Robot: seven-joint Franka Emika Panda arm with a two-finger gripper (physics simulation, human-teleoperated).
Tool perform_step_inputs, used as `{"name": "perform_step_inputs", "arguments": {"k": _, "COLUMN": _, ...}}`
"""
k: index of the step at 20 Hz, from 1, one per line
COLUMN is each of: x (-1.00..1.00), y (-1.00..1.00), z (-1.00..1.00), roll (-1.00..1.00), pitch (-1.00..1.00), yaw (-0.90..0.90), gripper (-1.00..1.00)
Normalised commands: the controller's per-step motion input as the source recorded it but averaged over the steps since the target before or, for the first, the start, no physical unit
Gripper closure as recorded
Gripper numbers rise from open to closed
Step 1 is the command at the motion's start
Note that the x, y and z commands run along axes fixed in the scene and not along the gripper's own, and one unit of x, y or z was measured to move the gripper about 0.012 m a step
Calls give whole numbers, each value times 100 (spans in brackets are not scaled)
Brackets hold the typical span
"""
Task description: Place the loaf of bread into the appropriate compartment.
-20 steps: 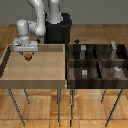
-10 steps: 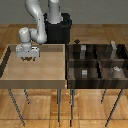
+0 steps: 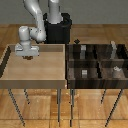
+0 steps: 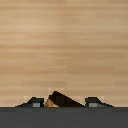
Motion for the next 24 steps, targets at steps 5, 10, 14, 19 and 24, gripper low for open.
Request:
{"name": "perform_step_inputs", "arguments": {"k": 5, "x": 0, "y": 0, "z": 80, "roll": 0, "pitch": 0, "yaw": 0, "gripper": 100}}
{"name": "perform_step_inputs", "arguments": {"k": 10, "x": 0, "y": 0, "z": 100, "roll": 0, "pitch": 0, "yaw": 0, "gripper": 100}}
{"name": "perform_step_inputs", "arguments": {"k": 14, "x": 0, "y": 6, "z": 50, "roll": 0, "pitch": 0, "yaw": 0, "gripper": 100}}
{"name": "perform_step_inputs", "arguments": {"k": 19, "x": 0, "y": 100, "z": 0, "roll": 0, "pitch": 0, "yaw": 0, "gripper": 100}}
{"name": "perform_step_inputs", "arguments": {"k": 24, "x": 0, "y": 100, "z": 0, "roll": 0, "pitch": 0, "yaw": 0, "gripper": 100}}
